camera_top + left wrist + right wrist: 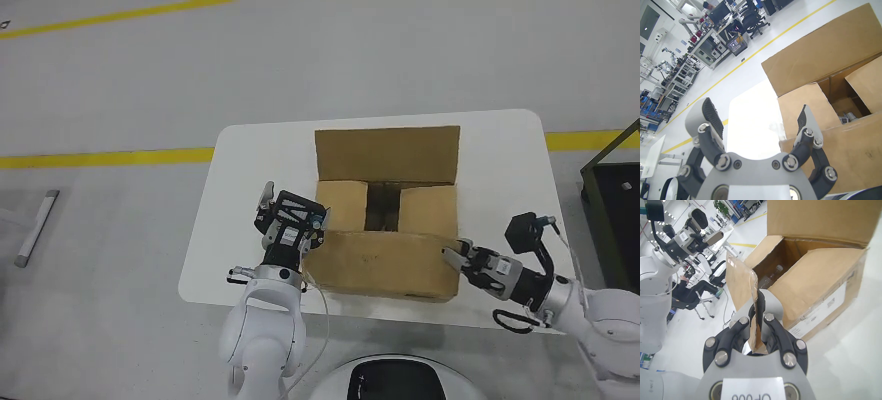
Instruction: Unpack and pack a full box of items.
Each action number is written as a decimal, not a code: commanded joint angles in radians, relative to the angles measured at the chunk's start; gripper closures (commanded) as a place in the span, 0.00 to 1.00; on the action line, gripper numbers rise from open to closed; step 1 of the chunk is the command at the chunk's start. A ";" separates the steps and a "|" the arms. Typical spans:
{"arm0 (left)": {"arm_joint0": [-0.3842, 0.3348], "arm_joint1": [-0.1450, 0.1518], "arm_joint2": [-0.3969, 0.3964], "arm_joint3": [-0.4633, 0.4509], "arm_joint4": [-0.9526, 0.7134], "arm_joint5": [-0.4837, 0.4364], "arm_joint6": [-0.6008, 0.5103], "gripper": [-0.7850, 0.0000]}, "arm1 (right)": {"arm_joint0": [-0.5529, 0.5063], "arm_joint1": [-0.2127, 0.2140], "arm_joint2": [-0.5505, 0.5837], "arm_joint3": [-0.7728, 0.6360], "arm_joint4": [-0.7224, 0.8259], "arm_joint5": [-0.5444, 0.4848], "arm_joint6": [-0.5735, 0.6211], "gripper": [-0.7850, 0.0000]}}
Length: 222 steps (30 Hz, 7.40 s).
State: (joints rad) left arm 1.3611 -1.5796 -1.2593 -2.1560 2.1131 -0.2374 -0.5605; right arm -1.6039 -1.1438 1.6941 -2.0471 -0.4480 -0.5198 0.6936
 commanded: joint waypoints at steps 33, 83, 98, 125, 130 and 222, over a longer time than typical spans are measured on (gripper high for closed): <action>-0.110 0.006 0.140 0.019 0.017 -0.181 -0.167 0.00 | -0.144 0.009 0.008 -0.118 -0.631 -0.230 -0.549 1.00; -0.058 0.040 0.180 -0.149 -0.103 -0.361 -0.228 0.00 | -0.074 0.065 -0.017 0.007 0.174 -0.259 0.015 1.00; -0.061 0.040 0.188 -0.101 -0.136 -0.273 -0.230 0.00 | -0.092 0.081 -0.072 0.014 -0.109 -0.289 0.033 1.00; -0.052 0.044 0.212 -0.053 -0.106 -0.257 -0.190 0.00 | -0.163 0.058 -0.031 0.090 -0.194 0.027 -0.387 1.00; -0.063 0.041 0.240 0.024 -0.085 -0.226 -0.239 0.00 | -0.161 0.056 -0.072 0.095 -0.200 0.014 -0.389 1.00; -0.233 0.059 -0.018 0.291 0.502 -0.206 -0.226 0.00 | 0.053 0.069 -0.197 0.097 -0.205 0.045 -0.252 1.00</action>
State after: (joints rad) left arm 1.1263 -1.5210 -1.2768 -1.8672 2.6136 -0.4439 -0.7869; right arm -1.5504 -1.0748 1.4968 -1.9490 -0.6526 -0.4751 0.4436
